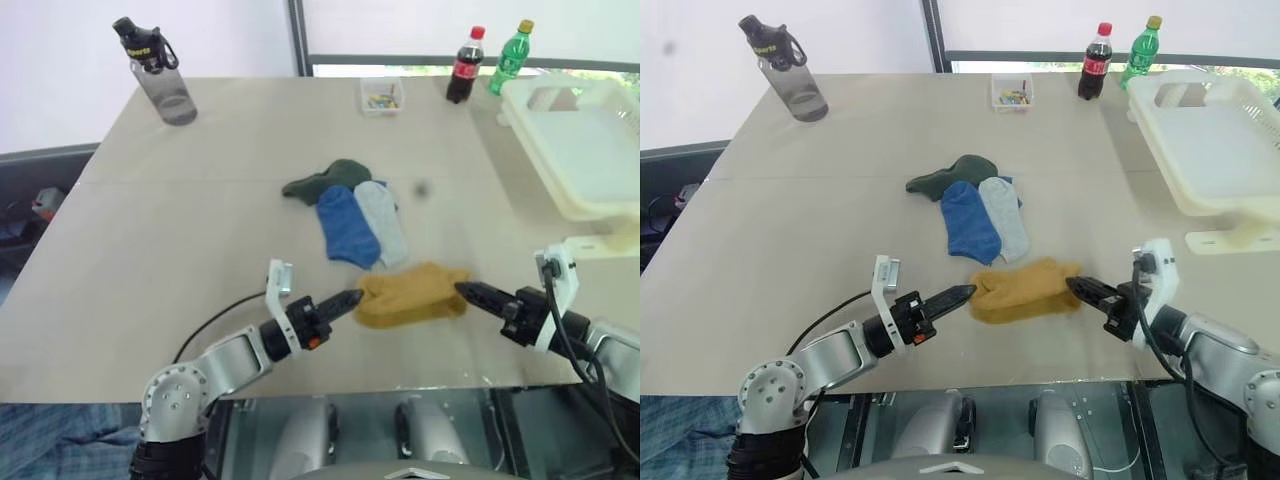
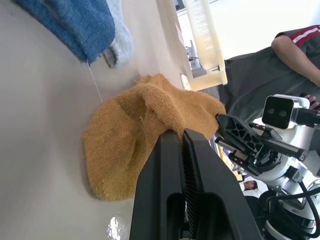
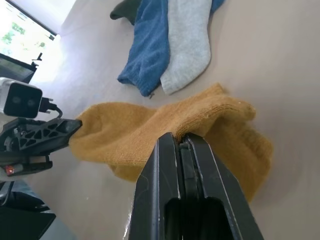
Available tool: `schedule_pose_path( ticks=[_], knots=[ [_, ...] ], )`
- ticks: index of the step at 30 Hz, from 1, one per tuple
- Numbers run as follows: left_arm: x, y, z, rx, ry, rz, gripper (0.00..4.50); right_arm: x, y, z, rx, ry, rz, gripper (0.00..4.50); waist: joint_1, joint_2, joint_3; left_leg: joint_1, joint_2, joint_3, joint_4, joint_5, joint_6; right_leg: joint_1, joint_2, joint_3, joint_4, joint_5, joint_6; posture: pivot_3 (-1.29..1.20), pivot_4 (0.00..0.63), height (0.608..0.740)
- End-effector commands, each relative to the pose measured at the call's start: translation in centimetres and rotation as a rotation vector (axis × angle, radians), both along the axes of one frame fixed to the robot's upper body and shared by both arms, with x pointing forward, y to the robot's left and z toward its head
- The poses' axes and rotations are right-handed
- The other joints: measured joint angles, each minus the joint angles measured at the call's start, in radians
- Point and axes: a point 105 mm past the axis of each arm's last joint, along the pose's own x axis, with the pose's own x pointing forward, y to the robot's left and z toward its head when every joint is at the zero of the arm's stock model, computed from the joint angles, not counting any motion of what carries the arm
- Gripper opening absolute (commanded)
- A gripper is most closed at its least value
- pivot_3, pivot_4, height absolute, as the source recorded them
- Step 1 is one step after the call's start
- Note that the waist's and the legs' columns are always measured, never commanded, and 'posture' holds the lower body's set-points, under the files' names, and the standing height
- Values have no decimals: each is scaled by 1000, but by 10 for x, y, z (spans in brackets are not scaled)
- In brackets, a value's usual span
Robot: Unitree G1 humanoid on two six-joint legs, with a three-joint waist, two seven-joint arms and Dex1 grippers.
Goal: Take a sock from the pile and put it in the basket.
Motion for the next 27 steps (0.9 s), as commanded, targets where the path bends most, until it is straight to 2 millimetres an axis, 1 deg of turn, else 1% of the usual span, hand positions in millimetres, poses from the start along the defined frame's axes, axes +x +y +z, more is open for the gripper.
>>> schedule_pose_path(
  ticks=[1,7,12,14,15,17,20,21,24,27],
  knots=[
    [1,-1,5,-10,-25,-4,126,-1,2,4,-4,-28,0,0,0,0,0,0,0,0,0,0,0,0,0,0,0,0,0,0,150,740],
    [3,-1,3,9,-32,4,126,10,3,-3,-27,-21,-23,0,0,0,0,0,0,0,0,0,0,0,0,0,0,0,0,0,150,740],
    [4,0,0,31,-44,18,126,20,-2,-16,-85,1,-72,0,0,0,0,0,0,0,0,0,0,0,1,0,0,0,0,0,150,740],
    [4,0,-1,35,-46,20,126,21,-4,-20,-101,13,-73,0,1,0,0,0,0,0,0,0,0,0,1,0,-1,0,0,0,150,740],
    [4,0,-1,36,-44,22,35,21,-4,-21,-108,18,-68,278,1,0,0,0,0,0,0,0,0,0,1,0,-1,0,0,0,150,740],
    [4,1,-2,37,-42,23,0,20,-5,-22,-124,23,-69,855,1,0,0,0,0,0,0,0,0,0,1,0,-1,0,0,0,150,740],
    [4,1,-3,40,-38,20,0,11,-12,-25,-189,47,-36,2244,2,0,0,0,0,0,0,0,0,0,0,0,-1,0,0,0,150,740],
    [4,0,-3,41,-37,19,0,8,-18,-25,-219,51,-29,2709,4,0,0,0,0,0,0,0,0,0,0,0,-1,0,0,0,150,740],
    [4,0,-3,42,-35,17,0,5,-36,-17,-269,32,-21,2709,5,0,0,-1,0,0,0,0,0,0,0,0,-2,0,0,0,150,740],
    [4,-1,-4,50,-35,6,0,6,-47,-1,-296,-17,-2,2709,3,0,0,0,0,0,0,0,0,1,1,0,-2,0,0,0,150,740]
  ],
)
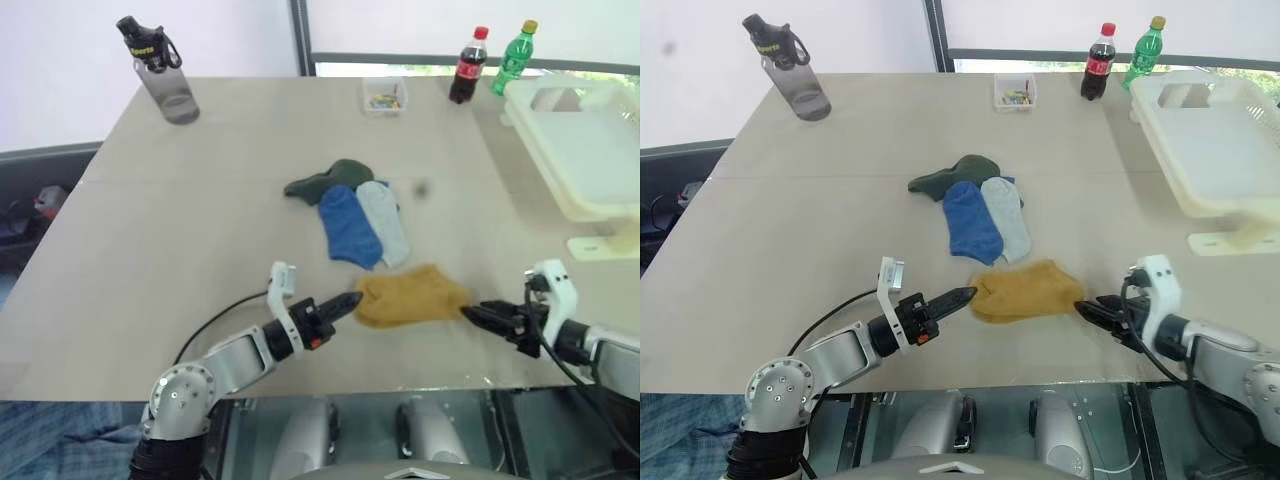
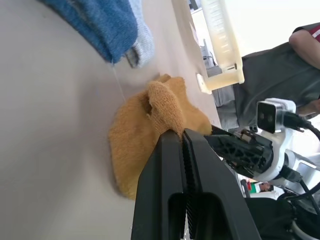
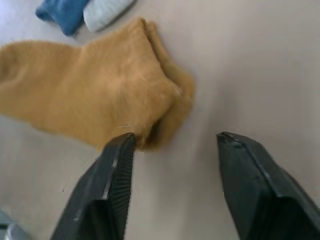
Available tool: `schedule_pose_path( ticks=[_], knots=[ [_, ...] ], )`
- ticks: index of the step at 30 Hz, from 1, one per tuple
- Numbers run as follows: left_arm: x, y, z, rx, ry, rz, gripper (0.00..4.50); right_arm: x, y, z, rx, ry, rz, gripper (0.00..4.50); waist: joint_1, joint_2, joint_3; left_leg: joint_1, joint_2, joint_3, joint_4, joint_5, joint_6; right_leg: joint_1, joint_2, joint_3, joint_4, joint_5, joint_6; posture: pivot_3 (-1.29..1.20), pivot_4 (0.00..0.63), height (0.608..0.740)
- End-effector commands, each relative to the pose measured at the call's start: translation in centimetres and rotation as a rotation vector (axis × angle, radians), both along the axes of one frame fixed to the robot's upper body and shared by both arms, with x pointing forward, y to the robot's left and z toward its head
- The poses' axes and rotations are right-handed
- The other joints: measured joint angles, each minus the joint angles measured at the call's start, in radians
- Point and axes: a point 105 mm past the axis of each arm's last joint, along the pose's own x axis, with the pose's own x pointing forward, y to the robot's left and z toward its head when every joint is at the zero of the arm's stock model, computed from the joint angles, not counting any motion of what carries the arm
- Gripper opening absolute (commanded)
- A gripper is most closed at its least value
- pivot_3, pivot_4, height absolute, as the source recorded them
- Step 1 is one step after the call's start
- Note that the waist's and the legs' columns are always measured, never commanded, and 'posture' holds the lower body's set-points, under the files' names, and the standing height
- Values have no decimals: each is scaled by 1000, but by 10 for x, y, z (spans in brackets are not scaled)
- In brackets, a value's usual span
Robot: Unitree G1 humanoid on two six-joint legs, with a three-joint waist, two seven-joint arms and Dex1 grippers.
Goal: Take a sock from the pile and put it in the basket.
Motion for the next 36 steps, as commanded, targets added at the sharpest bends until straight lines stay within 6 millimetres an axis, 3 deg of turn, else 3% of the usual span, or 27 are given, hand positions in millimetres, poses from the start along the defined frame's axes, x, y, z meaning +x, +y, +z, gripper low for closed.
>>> schedule_pose_path(
  ticks=[1,5,8,10,13,18,23,26,32,36],
  knots=[
    [-1,-2,5,-3,-24,-27,0,4,-9,29,-13,-118,35,2709,-2,0,0,0,0,0,0,0,0,0,0,0,0,0,0,0,150,740],
    [-2,-3,5,-2,-23,-37,0,17,-3,50,-9,-235,42,2709,-4,0,0,1,1,0,0,0,0,0,2,0,0,0,0,0,150,740],
    [-2,-4,7,4,-48,-51,0,23,22,50,11,-291,102,2709,-4,-1,0,1,1,0,0,0,0,0,2,0,0,0,0,0,150,740],
    [-4,-5,9,22,-79,-68,646,28,33,46,-2,-325,119,2765,-3,-1,0,1,1,0,0,0,0,0,2,0,0,0,0,0,150,740],
    [-6,-6,10,27,-99,-84,1967,32,40,40,-33,-354,142,2765,2,-1,0,0,1,0,0,0,-1,0,1,0,0,0,0,0,150,740],
    [-8,-8,7,30,-86,-101,4486,36,46,4,-185,-316,173,2765,2,-1,-1,0,1,0,0,1,-1,0,0,0,-1,0,0,0,150,740],
    [-11,-3,6,65,-103,-114,4486,37,45,-16,-248,-282,182,2765,1,-1,-1,0,1,0,0,1,-2,0,0,0,0,0,0,0,150,740],
    [-9,13,-5,81,-27,-70,4486,37,45,-25,-279,-273,188,2765,0,-1,-1,1,1,0,0,1,-2,0,0,0,0,0,0,0,150,740],
    [-10,23,-11,114,22,-73,4486,40,50,-27,-274,-283,192,2765,-4,-2,-3,3,1,0,0,0,-1,1,0,0,1,0,0,0,150,740],
    [-8,16,-23,130,88,-114,4486,40,55,-30,-276,-289,196,2765,-4,-3,-5,4,1,0,0,0,0,2,0,0,0,0,0,0,150,740]
  ],
)
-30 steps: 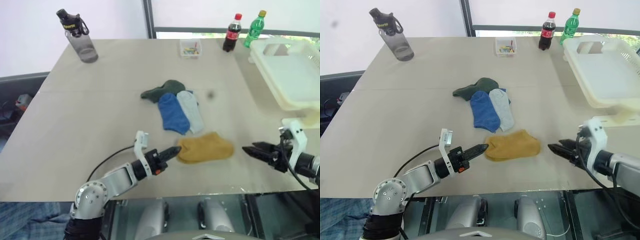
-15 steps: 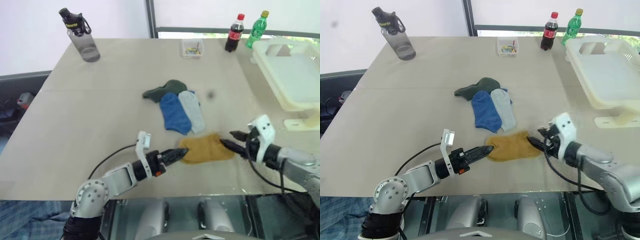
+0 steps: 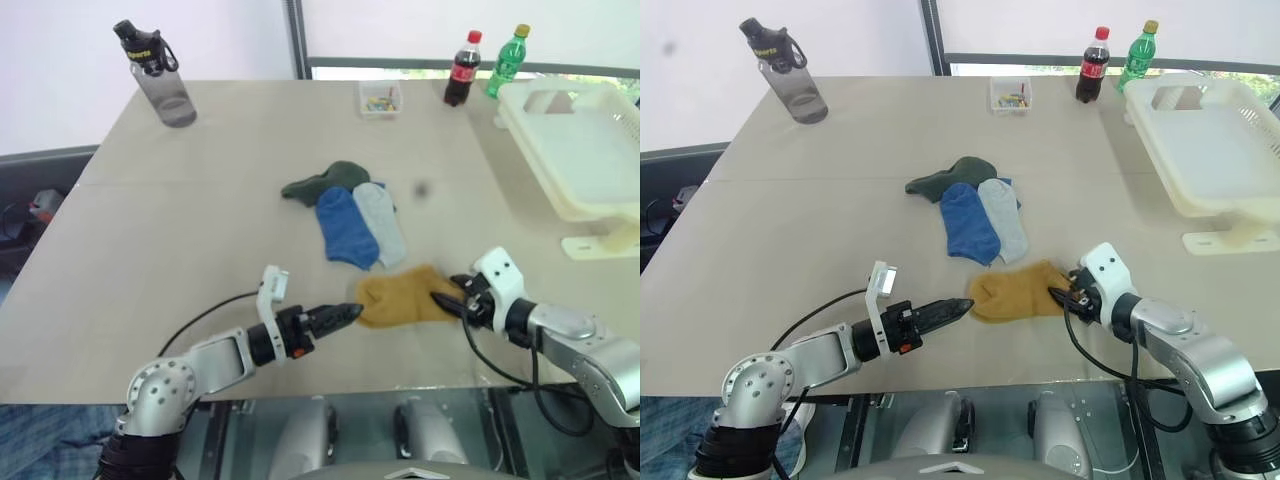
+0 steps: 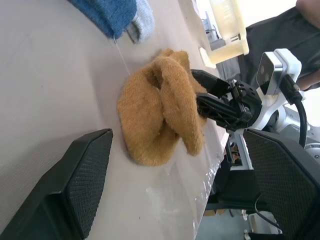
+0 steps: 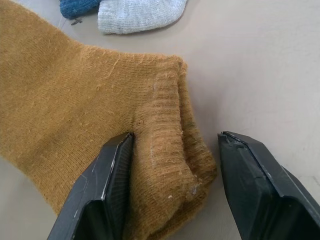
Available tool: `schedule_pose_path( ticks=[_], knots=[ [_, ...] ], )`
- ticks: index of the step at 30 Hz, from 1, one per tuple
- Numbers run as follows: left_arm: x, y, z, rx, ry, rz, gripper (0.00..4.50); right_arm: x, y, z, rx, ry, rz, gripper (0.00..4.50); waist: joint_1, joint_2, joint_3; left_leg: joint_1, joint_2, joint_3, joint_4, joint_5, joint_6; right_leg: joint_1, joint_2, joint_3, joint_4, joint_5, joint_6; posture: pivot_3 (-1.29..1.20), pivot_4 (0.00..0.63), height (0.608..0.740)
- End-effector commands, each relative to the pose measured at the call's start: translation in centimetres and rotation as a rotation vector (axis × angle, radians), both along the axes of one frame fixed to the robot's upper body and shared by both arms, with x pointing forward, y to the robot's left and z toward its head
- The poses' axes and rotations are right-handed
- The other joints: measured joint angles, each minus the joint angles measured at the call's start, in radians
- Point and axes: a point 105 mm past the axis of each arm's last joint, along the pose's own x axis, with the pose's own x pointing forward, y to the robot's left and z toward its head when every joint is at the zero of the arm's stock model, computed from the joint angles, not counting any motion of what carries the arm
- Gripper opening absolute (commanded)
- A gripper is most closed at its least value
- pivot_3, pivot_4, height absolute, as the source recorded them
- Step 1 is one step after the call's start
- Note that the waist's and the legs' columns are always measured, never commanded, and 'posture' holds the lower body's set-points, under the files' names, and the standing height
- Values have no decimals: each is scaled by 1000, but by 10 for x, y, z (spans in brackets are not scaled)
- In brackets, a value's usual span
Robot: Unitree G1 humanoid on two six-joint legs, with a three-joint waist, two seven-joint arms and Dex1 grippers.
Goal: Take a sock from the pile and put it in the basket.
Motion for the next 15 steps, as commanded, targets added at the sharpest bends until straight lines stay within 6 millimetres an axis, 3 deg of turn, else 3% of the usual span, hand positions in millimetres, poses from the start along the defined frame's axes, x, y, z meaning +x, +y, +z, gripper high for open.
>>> schedule_pose_path(
  ticks=[1,7,15],
  knots=[
    [2,-4,-21,33,114,-26,4486,-1,7,-5,-7,1,13,2765,1,0,-4,0,0,0,0,0,0,0,0,0,0,0,0,0,150,740],
    [7,-22,-22,-51,185,-116,4486,1,10,-6,-8,-12,11,2765,3,1,-7,12,-1,-1,-1,-1,1,13,-1,-2,-2,0,0,0,150,740],
    [13,-41,-10,-154,256,-244,4486,4,11,-1,-12,-31,12,2765,1,0,-8,11,-1,-2,-1,-1,1,12,-1,-3,-2,0,0,0,150,740]
  ],
)
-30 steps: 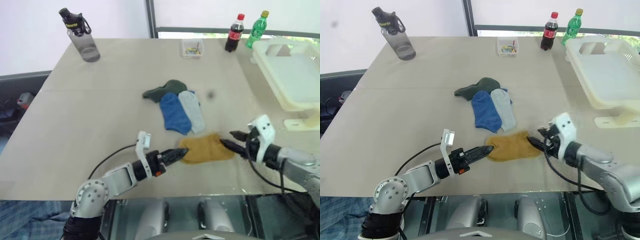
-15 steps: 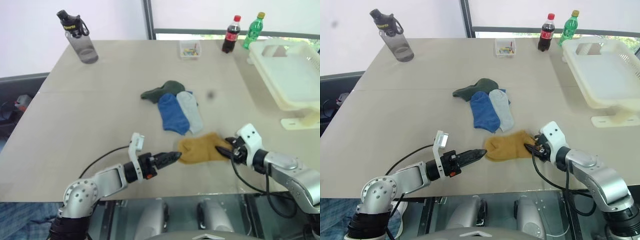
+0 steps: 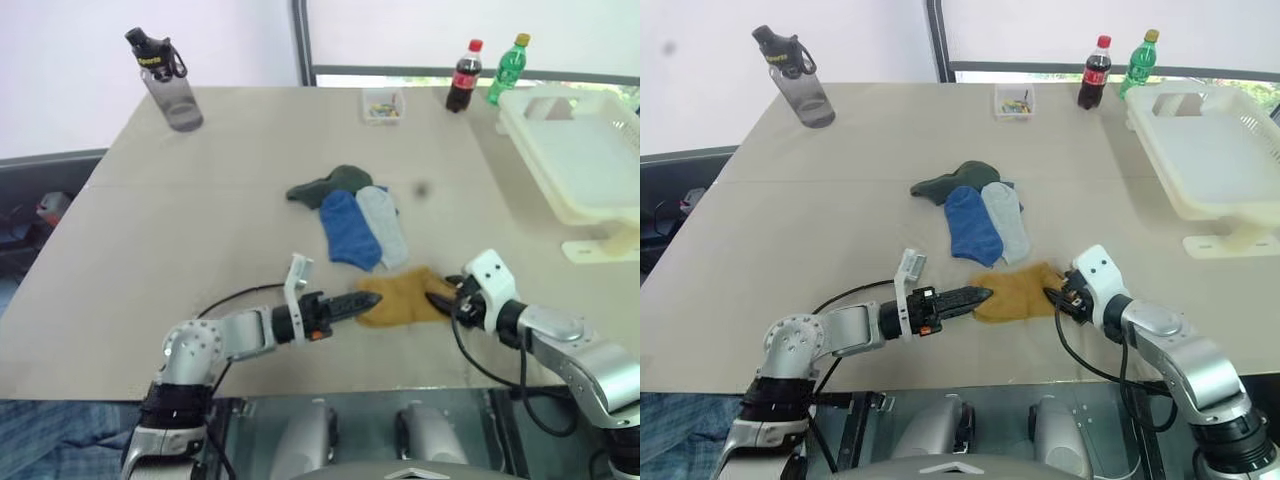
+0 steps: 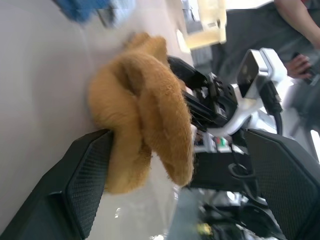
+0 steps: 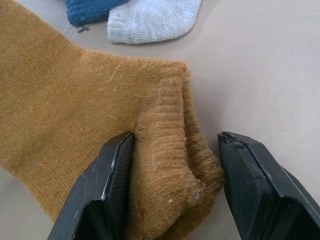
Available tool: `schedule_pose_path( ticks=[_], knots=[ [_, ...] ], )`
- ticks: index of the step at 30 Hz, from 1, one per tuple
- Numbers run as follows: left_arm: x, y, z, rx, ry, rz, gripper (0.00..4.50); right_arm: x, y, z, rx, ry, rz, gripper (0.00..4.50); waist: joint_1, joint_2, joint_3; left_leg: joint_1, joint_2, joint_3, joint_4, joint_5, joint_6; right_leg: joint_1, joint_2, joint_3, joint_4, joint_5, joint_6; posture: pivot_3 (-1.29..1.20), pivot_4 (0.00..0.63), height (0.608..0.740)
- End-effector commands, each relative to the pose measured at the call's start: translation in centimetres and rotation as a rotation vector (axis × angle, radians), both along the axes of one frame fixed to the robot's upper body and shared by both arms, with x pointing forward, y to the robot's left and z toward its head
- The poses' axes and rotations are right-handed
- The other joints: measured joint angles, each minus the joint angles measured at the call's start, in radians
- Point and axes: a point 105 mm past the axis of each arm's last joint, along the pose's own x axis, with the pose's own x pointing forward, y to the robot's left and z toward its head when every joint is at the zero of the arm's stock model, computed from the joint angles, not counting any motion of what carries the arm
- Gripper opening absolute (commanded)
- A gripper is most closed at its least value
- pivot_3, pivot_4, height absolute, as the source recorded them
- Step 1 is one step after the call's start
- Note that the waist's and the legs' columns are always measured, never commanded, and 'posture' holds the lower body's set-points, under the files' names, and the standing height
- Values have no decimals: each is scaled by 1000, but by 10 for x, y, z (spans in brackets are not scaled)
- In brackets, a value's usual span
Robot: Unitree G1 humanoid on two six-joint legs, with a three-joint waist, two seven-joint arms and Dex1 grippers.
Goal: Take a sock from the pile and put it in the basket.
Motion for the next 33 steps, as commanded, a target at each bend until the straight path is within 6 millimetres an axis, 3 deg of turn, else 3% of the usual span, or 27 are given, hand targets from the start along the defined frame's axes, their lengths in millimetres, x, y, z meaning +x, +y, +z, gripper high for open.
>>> schedule_pose_path(
  ticks=[1,12,21,33],
  knots=[
    [-6,-9,-6,-30,71,-55,4486,1,3,4,1,-16,12,2765,0,0,0,0,0,0,0,0,0,0,0,0,0,0,0,0,150,740],
    [-4,-22,31,-216,-24,-70,4486,1,6,3,11,-19,6,2765,-1,-1,1,-1,0,-1,0,0,0,0,-1,2,-1,0,0,0,150,740],
    [-3,-23,39,-241,-111,-51,4486,2,7,3,11,-19,10,2765,-1,-1,1,-2,0,-2,-1,0,0,-1,-2,2,-2,0,0,0,150,740],
    [15,-44,49,-280,-185,-44,4486,0,5,9,-31,-46,46,2765,0,-1,1,-4,-1,-3,-2,0,0,-1,-1,0,-4,0,0,0,150,740]
  ],
)
